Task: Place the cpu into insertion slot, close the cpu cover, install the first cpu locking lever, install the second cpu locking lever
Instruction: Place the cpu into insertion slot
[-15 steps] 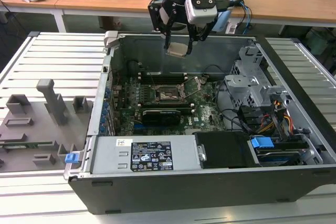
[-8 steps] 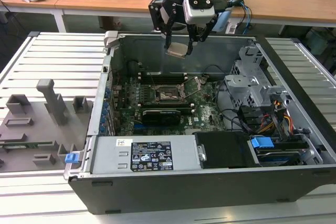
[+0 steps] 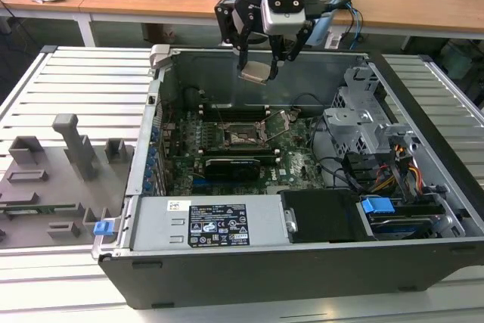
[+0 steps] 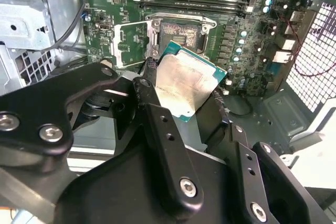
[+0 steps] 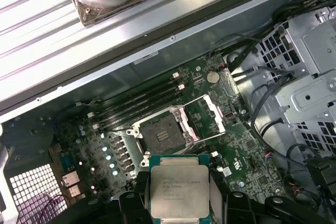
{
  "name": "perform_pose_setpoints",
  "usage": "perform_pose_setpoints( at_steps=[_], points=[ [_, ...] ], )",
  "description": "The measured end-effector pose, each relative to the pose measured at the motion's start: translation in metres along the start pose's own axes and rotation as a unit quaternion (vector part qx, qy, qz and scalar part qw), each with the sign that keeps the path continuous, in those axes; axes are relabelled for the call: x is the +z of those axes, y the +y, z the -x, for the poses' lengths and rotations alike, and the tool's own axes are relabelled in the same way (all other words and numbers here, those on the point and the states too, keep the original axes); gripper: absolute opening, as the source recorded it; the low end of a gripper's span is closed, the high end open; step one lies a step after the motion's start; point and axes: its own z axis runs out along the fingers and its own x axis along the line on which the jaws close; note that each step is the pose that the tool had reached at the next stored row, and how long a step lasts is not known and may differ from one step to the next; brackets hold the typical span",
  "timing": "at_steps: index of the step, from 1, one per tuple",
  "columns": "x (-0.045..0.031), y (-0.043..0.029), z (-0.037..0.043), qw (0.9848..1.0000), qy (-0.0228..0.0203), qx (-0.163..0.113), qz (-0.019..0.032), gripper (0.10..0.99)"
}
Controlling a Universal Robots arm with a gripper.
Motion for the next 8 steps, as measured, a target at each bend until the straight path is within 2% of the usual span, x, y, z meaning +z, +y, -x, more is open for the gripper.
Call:
perform_pose_setpoints(
  at_steps=[8],
  points=[
    [0.0008,-0.0001,0.0000,0.9997,-0.0020,0.023,0.0004,0.541]
  ],
)
